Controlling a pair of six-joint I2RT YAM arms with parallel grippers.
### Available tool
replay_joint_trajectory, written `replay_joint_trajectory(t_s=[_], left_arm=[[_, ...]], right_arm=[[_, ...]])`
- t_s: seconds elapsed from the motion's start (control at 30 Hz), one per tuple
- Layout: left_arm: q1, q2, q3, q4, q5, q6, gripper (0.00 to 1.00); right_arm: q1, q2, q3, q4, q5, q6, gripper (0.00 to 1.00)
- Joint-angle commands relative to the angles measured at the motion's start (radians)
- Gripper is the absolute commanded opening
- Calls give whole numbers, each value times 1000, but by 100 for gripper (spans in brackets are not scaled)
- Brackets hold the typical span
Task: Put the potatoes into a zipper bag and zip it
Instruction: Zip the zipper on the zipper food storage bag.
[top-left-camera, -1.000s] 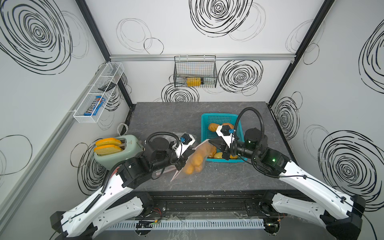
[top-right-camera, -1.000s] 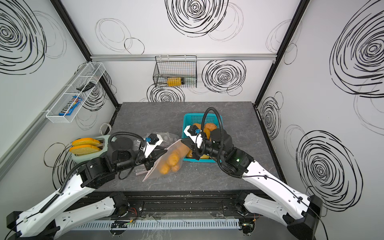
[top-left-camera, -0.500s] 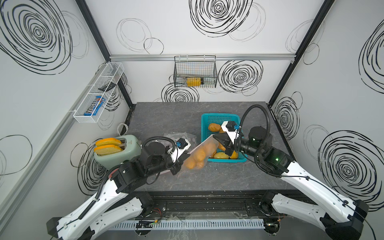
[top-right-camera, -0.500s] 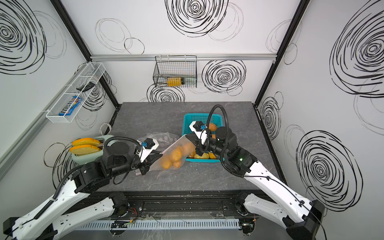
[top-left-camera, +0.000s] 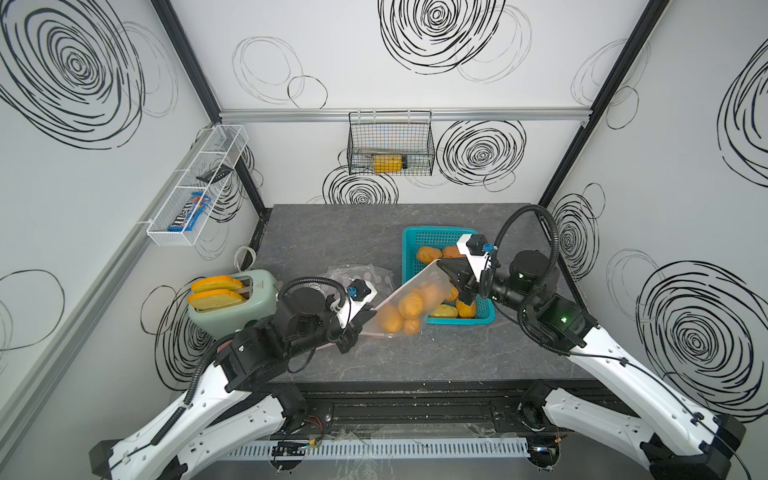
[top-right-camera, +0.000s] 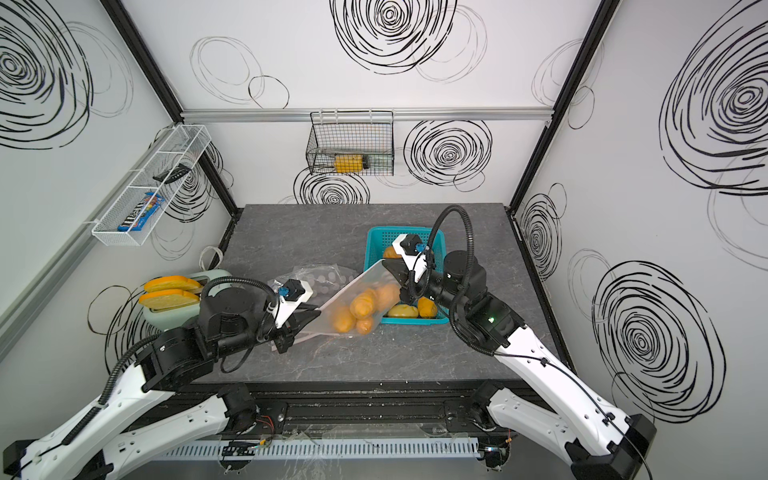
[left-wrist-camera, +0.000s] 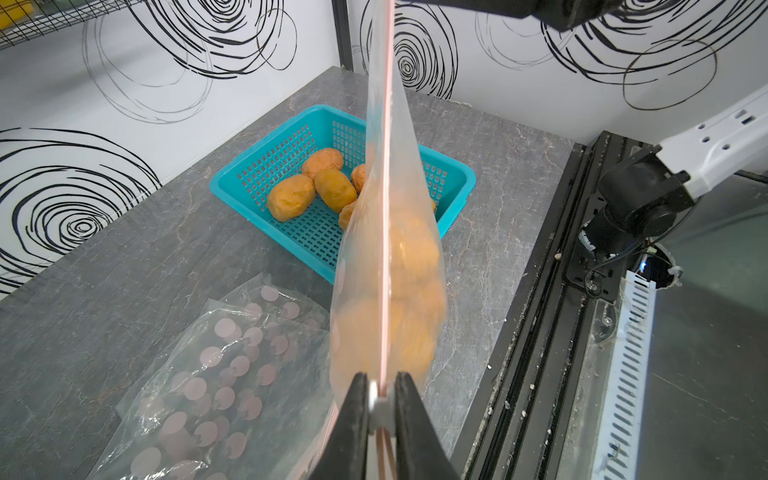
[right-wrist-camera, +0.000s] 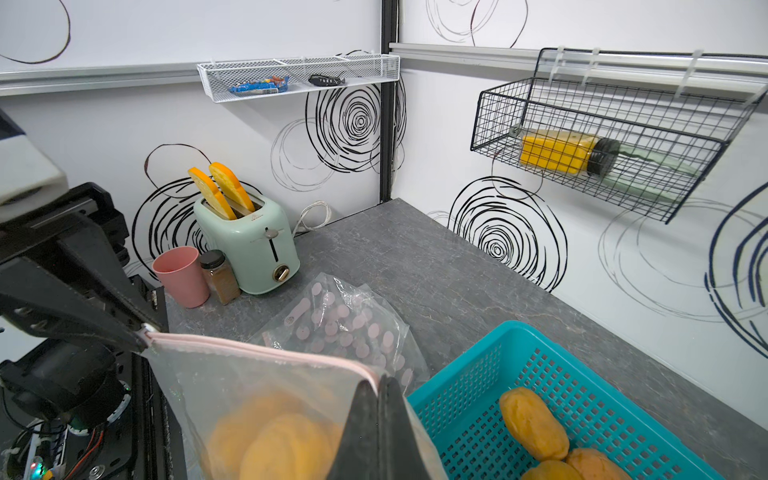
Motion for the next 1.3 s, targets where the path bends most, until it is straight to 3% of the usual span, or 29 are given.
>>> replay_joint_trajectory(t_s=[0.0,0.67,1.07,1.1,1.2,1.27], left_arm=[[2,-17,-8,-58,-14,-9,16],[2,-26,-1,-66,-10,-10,15],[5,-23,19,-76,-67,13,10],[7,-20,31,-78,-66,21,9],[7,-3,86,-98,-92,43,7],[7,14,124,-113,-103,64,6]], right_arm=[[-31,-34,17,70,71,14,0],[-86,-42,11,70,57,37,0],[-85,-43,-17,97,-100,44,0],[-85,-46,-18,95,-117,44,3],[-81,-46,-13,61,-156,23,33],[-75,-53,-8,24,-176,-3,48]])
